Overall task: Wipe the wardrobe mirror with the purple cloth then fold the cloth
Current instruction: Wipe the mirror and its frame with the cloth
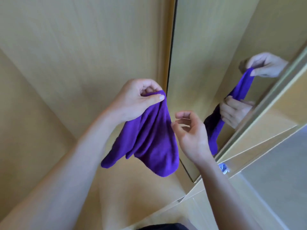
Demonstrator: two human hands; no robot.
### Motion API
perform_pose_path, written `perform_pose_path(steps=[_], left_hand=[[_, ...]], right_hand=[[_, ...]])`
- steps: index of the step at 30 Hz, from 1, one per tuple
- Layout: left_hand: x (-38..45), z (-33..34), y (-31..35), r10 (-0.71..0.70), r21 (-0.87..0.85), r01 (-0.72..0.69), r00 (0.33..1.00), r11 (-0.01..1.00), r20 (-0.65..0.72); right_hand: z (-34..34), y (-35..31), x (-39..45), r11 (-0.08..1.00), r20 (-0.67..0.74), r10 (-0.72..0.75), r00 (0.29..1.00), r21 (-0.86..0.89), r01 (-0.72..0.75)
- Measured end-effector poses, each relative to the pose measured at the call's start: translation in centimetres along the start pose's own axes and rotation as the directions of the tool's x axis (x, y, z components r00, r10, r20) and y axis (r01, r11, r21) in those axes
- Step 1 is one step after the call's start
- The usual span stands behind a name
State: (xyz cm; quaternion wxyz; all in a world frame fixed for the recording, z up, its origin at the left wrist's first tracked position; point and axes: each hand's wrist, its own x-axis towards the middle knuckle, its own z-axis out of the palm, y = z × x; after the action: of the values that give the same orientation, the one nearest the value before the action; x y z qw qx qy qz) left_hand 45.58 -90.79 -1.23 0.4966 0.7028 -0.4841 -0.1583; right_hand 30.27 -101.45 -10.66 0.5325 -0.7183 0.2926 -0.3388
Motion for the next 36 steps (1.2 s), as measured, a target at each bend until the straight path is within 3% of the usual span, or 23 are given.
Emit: perform_pose_path(steps=[4, 6, 12, 15, 19, 24, 28, 32, 36], left_hand=[[0.3, 0.5, 2.0, 0.059, 0.029, -0.06, 0.997, 0.998, 0.04], [0.2, 0.6, 2.7, 0.066, 0.027, -0.066, 0.998, 0.997, 0.021], [0.0, 1.3, 3.1, 0.003, -0.032, -0.01, 0.977, 0.999, -0.215], [0.0, 3.8, 3.0, -0.094, -0.12, 0.064, 0.959, 0.991, -0.268], [-0.9, 9.0, 2.3, -0.2, -0.169, 0.154, 0.934, 0.973, -0.298], [-3.5, 14.2, 2.1, -0.276, -0.172, 0.236, 0.923, 0.956, -0.27], [-4.8, 16.0, 2.8, -0.314, -0.174, 0.265, 0.859, 0.948, -0.404], [-7.2, 16.7, 3.0, -0.388, -0.193, 0.337, 0.805, 0.922, -0.45], [-10.0, 17.8, 3.6, -0.445, -0.208, 0.394, 0.773, 0.896, -0.453]], right_hand=[[0.0, -1.3, 0.0, 0.995, 0.123, -0.041, 0.992, -0.082, 0.051], [-0.2, -2.1, 0.0, 0.999, 0.156, -0.034, 0.987, -0.027, 0.039], [-3.4, -3.3, -1.7, 0.979, 0.064, -0.194, 0.979, 0.076, 0.189], [-6.5, -4.1, -2.1, 0.962, 0.069, -0.27, 0.96, -0.026, 0.272], [-11.3, -4.4, -2.6, 0.918, -0.056, -0.372, 0.927, -0.171, 0.358], [-15.5, -2.2, -3.2, 0.966, -0.156, -0.227, 0.961, -0.163, 0.201], [-15.9, -0.5, -2.8, 0.962, -0.085, -0.134, 0.987, -0.249, 0.109], [-14.8, 0.4, -1.3, 0.892, -0.008, -0.21, 0.978, -0.412, 0.188], [-13.9, 0.7, 0.0, 0.875, 0.055, -0.187, 0.981, -0.444, 0.192]])
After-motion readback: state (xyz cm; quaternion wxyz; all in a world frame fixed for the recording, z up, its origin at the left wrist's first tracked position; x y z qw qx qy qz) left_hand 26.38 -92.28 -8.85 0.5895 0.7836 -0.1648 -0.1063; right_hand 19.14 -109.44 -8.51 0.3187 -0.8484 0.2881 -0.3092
